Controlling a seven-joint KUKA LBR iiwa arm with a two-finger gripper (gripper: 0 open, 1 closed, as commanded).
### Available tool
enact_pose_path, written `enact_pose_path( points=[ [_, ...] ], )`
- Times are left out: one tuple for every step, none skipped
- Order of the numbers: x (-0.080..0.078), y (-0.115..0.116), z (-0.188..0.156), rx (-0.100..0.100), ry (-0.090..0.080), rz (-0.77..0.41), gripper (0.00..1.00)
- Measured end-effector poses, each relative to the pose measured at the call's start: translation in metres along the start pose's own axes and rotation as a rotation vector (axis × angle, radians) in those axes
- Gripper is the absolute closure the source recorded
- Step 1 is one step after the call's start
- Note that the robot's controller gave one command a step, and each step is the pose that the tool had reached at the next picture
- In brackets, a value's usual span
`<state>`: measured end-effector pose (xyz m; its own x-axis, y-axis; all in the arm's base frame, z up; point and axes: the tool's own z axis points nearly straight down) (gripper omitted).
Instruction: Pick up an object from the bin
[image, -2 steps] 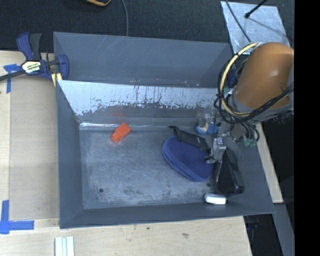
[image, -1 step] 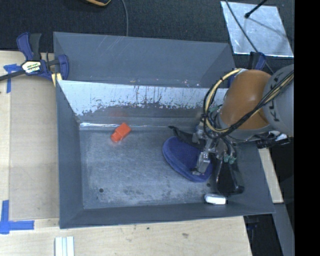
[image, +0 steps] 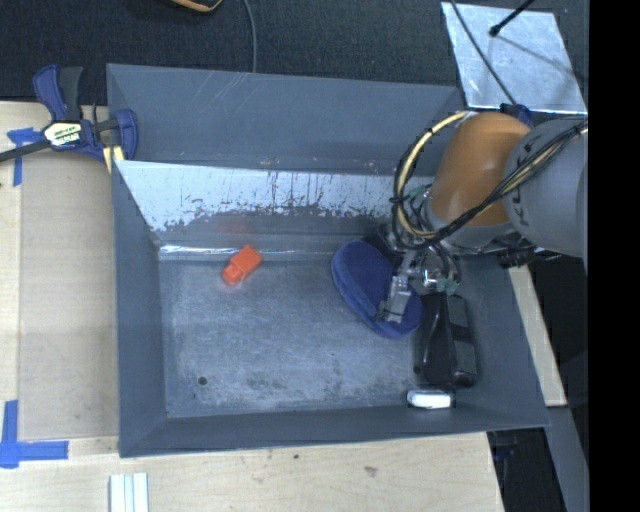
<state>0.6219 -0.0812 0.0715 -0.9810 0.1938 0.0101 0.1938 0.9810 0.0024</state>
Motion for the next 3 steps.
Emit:
enact_pose_path(
  points=[
    [0.010,0.034,-0.001,0.007,-0.010,0.022,0.00],
    [0.016,0.061,-0.001,0.006,-0.009,0.086,0.00],
    [0.016,0.074,-0.001,0.012,-0.007,0.072,0.00]
  ],
)
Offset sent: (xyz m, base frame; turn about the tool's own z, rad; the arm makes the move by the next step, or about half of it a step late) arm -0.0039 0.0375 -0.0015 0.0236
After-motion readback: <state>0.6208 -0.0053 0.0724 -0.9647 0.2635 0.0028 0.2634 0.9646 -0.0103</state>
